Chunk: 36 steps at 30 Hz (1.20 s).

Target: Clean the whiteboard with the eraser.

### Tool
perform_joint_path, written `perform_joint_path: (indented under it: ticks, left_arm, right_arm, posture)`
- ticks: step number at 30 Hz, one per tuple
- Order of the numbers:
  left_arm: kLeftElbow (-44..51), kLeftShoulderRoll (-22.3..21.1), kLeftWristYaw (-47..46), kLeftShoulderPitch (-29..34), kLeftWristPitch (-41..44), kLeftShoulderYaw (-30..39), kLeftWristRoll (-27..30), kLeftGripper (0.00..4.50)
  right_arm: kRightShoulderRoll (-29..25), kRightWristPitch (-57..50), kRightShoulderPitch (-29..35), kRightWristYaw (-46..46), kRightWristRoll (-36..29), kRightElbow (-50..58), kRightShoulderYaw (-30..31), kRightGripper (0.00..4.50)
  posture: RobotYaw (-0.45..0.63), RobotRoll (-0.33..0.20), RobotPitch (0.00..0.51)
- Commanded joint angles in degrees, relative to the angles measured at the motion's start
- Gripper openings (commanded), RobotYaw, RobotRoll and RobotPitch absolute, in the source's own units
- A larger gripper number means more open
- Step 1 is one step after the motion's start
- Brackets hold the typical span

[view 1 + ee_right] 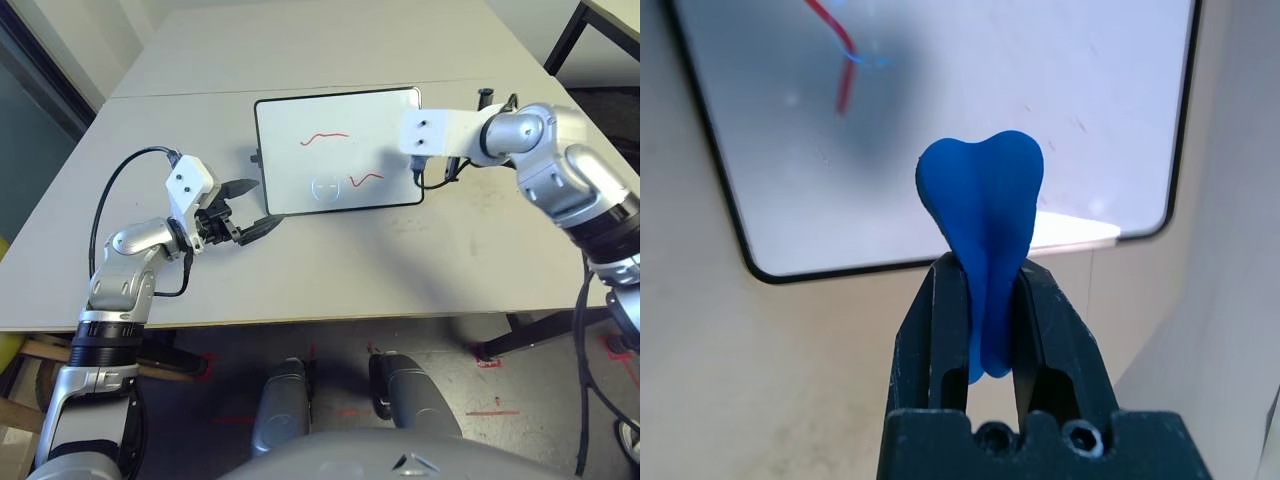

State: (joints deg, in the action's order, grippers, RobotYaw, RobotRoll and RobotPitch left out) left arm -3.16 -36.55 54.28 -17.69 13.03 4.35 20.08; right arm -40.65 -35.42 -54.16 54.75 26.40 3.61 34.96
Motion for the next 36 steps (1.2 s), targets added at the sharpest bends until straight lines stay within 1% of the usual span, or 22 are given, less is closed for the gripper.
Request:
perform_joint_path:
  ticks: [1,13,20,27,29,36]
  left_arm:
    - [0.2,-0.2,-0.1,0.0,0.2,-0.6,-0.7,4.50]
    - [0.4,-0.2,-0.2,-0.7,-0.2,-1.1,-1.4,4.50]
    - [-0.8,-0.8,-0.2,-1.0,-1.0,-0.3,-1.7,4.50]
    - [-1.1,-1.3,0.1,-1.1,-1.1,-0.1,-1.6,4.50]
    - [-1.2,-1.5,0.2,-1.4,-1.1,0.0,-1.5,4.50]
    - [-1.9,-2.0,0.4,-2.0,-1.2,-0.1,-1.6,4.50]
  right_arm:
    - [1.3,-1.8,1.7,1.8,2.6,1.4,1.3,0.40]
    - [7.6,0.8,2.9,-1.3,9.1,-7.2,1.5,0.40]
    - [11.0,3.5,2.4,-2.4,10.8,-12.5,1.5,0.40]
    - [12.8,6.2,1.7,-3.0,12.2,-17.1,1.3,0.40]
    - [13.9,6.7,1.4,-3.4,12.6,-18.5,1.5,0.40]
    - [17.0,7.8,1.0,-4.0,13.8,-20.4,1.5,0.40]
  posture:
    - [-0.08,0.000,0.082]
    - [-0.08,0.000,0.084]
    - [-0.07,0.000,0.087]
    - [-0.07,0.000,0.087]
    - [-0.07,0.000,0.094]
    - [-0.06,0.000,0.098]
